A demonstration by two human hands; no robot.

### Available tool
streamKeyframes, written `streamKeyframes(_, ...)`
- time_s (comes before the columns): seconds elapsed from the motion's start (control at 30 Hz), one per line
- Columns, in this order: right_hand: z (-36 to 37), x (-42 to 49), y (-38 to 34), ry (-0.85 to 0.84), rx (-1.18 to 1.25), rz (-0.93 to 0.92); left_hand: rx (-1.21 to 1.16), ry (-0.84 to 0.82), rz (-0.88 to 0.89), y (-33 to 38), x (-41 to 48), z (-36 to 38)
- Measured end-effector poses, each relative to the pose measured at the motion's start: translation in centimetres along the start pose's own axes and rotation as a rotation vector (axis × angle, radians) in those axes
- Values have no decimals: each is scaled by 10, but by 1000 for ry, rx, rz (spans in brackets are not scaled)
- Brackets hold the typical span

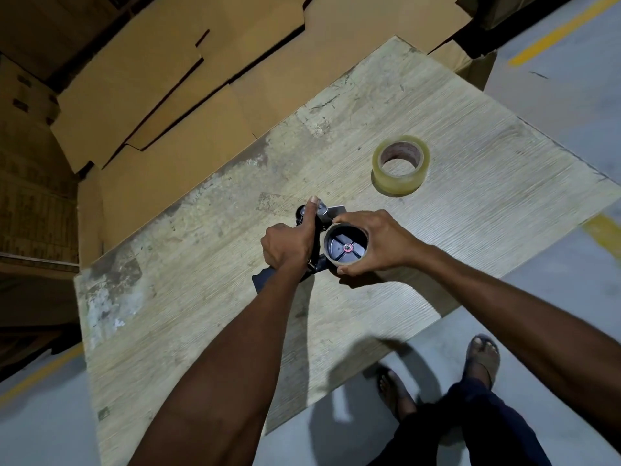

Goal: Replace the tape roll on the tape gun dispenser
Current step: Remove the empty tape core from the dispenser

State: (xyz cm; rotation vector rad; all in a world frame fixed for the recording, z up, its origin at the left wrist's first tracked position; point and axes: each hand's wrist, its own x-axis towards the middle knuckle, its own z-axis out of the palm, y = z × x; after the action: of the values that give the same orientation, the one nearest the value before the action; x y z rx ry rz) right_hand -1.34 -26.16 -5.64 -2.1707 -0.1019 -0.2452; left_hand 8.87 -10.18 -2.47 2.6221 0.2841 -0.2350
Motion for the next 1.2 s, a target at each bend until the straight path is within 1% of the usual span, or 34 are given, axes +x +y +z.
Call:
streamKeyframes(0.07, 1, -1, 0, 21, -26, -14, 1, 7, -3, 0, 0, 1)
streamKeyframes(0.13, 9, -9, -8, 127, -47, 14, 12, 8, -15, 0, 1, 2)
streamKeyframes(0.2, 22, -17, -16, 247, -72, 80, 28, 3, -18, 0, 1, 3)
streamKeyframes(0.3, 38, -22, -21, 344, -84, 197, 29, 1, -28, 1, 1, 4)
streamKeyframes(0.33, 38, -22, -22, 338, -83, 198, 25, 6, -27, 1, 1, 3)
streamKeyframes(0.4, 30, -19, -19, 272, -70, 154, 22, 10, -23, 2, 0, 2)
streamKeyframes(0.5, 12, -10, -10, 117, -42, 50, 29, 0, -9, 0, 1, 3)
streamKeyframes(0.6, -3, 1, -5, -43, -29, -2, 13, -2, 3, 1, 0, 1)
streamKeyframes(0.7, -9, 7, -4, -105, -2, -22, 1, 4, 9, 2, -2, -1)
streamKeyframes(0.77, -5, 2, -5, -55, 14, -4, 7, -3, 5, 2, -2, -1)
streamKeyframes(0.87, 12, -10, -13, 134, 9, 64, 5, -2, 0, 1, -1, 0)
streamKeyframes(0.93, 23, -16, -18, 216, -12, 108, 3, 10, -1, 0, -1, 0)
streamKeyframes(1.0, 29, -18, -21, 240, -18, 161, 20, 6, 3, 0, 0, 2)
streamKeyframes(1.1, 29, -19, -22, 234, -20, 185, 47, 0, 12, 0, 0, 1)
streamKeyframes(1.2, 34, -24, -29, 287, 46, 221, 63, -17, 25, 0, 0, -1)
